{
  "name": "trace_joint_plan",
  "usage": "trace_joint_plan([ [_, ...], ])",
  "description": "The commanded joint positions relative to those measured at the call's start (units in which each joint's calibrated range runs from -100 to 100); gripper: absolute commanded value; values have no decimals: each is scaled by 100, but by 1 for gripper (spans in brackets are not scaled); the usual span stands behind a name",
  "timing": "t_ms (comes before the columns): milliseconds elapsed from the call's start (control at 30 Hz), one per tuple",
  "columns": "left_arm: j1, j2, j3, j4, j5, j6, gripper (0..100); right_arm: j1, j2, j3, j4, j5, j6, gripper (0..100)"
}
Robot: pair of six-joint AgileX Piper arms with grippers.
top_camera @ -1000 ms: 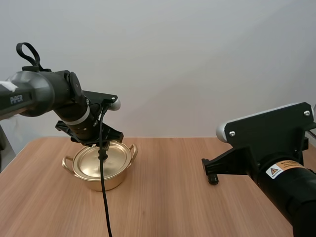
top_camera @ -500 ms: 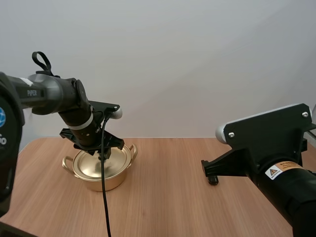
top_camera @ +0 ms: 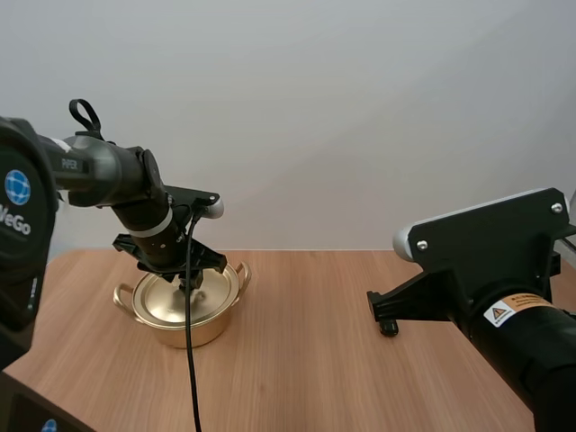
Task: Open the pot, put the car inside, and close it
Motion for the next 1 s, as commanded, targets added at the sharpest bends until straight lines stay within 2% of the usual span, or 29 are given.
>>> trace_joint_plan([
  [0,0,10,-3,-2,-5,53,59,3,-3,0,-1,0,1,0],
  [133,0,34,-3,-32,-5,99,48,3,-3,0,-1,0,1,0],
  [200,0,34,-3,-32,-11,99,31,3,-3,0,-1,0,1,0],
  [267,0,34,-3,-32,-27,99,1,3,-3,0,-1,0,1,0],
  [633,0,-179,-235,-64,-33,141,0,3,-3,22,31,76,1,0],
  [967,0,-1396,-1688,-167,17,98,0,3,208,28,31,311,1,0],
])
